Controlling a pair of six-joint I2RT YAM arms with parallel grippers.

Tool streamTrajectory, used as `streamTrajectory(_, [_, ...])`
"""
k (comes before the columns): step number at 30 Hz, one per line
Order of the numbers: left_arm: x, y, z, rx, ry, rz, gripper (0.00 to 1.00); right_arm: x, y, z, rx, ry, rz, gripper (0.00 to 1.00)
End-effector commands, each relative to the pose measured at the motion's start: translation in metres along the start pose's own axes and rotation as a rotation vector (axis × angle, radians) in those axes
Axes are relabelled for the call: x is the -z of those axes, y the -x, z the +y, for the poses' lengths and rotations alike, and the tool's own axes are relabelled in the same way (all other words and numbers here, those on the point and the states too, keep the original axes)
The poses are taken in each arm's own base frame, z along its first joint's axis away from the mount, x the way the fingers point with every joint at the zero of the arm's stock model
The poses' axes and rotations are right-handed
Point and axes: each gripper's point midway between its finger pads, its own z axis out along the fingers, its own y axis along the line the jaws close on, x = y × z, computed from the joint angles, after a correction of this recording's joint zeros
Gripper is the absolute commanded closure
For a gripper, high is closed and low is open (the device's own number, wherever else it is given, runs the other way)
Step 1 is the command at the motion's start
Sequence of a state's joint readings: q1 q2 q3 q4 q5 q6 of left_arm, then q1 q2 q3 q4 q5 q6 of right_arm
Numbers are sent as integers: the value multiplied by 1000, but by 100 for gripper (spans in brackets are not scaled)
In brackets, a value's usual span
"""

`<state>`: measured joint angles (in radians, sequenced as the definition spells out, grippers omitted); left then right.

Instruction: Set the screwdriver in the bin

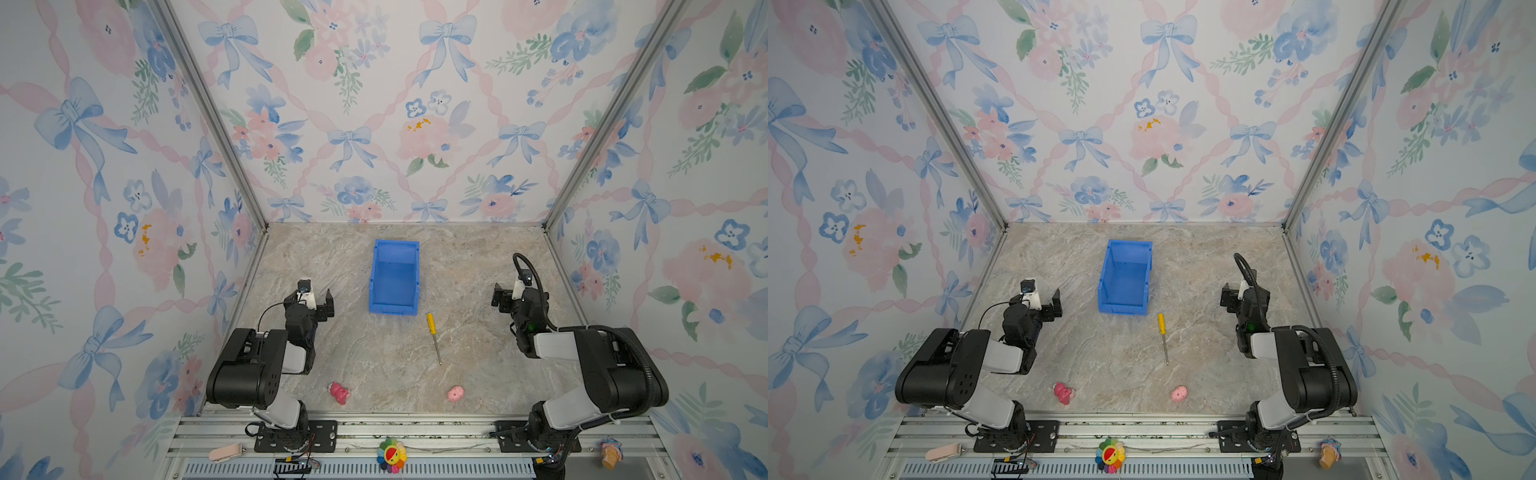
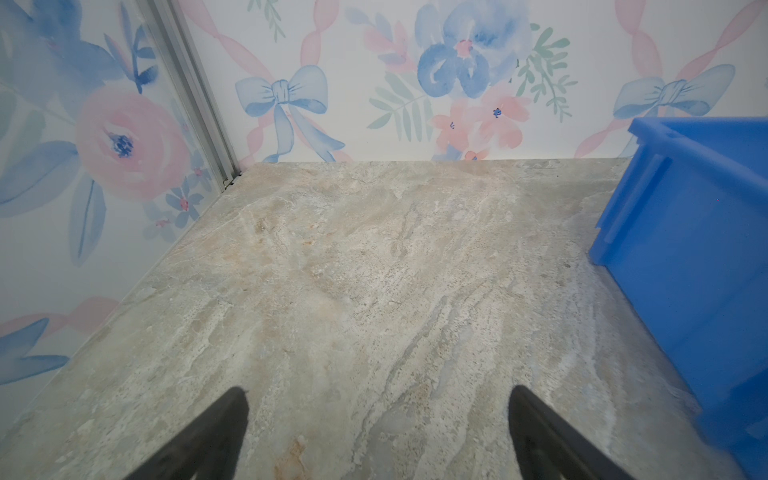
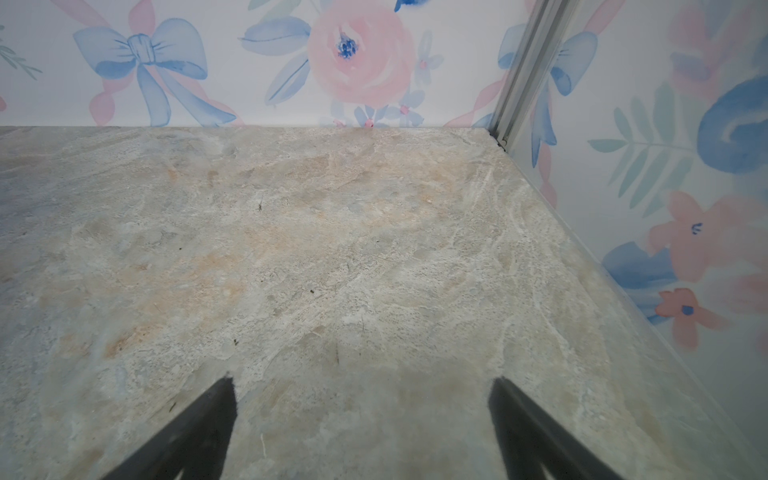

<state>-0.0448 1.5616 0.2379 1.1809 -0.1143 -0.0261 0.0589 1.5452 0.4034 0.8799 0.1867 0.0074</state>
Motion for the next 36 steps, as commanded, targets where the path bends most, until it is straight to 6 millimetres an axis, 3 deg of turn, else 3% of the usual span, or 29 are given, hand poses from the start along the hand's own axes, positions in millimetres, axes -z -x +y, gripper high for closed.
streamTrajectory(1, [-2, 6, 0, -2, -5, -19, 2, 1, 0, 0, -11, 4, -10, 3])
streamTrajectory(10, [3, 12, 5, 10, 18, -38, 2, 5, 4, -1, -3, -23, -23, 3])
streamTrajectory(21, [18, 25, 17, 45, 68, -75, 2, 31, 15, 1, 20, -26, -124, 3])
streamTrajectory(32, [19, 24, 22, 72, 89, 17, 2, 39, 37, 12, 58, 8, 6, 3])
streamTrajectory(36, [18, 18, 31, 66, 145, 142, 2, 41, 45, 10, 9, -13, 115, 3])
